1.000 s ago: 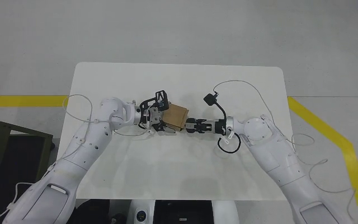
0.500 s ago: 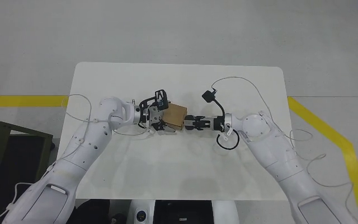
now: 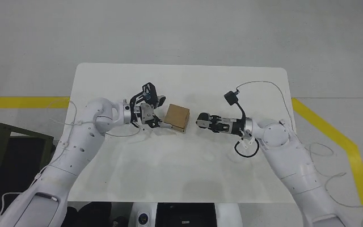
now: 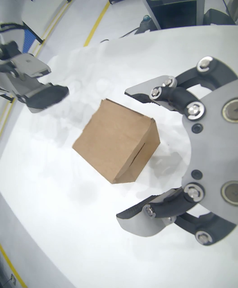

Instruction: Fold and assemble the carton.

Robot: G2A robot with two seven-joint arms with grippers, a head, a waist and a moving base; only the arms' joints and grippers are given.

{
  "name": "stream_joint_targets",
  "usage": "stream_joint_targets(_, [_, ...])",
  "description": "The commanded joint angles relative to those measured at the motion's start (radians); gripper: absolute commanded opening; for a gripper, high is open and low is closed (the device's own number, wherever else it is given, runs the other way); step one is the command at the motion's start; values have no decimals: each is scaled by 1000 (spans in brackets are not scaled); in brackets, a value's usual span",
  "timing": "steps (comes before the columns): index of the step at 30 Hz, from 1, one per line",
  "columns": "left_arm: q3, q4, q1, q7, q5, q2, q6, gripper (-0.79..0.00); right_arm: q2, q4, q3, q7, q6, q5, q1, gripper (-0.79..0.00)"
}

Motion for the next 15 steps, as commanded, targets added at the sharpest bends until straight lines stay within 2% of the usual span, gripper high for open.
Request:
stream_joint_targets(1, [-33, -31, 13, -7, -56, 25, 0, 0, 8, -10, 30, -9, -34, -9, -20, 0])
stream_joint_targets(4, [-90, -54, 27, -24, -95, 56, 0, 0, 20, -23, 77, -41, -100, -37, -45, 0])
stream_joint_targets(7, [-144, -44, 33, -26, -109, 74, 0, 0, 29, -19, 126, -95, -178, -100, -63, 0])
stream_joint_targets(11, [-188, -25, 32, -21, -106, 84, 27, 0, 41, -12, 208, -209, -283, -238, -84, 0])
stream_joint_targets(15, [-216, -5, 23, -16, -105, 89, 43, 0, 51, -33, 308, -348, -334, -450, -111, 0])
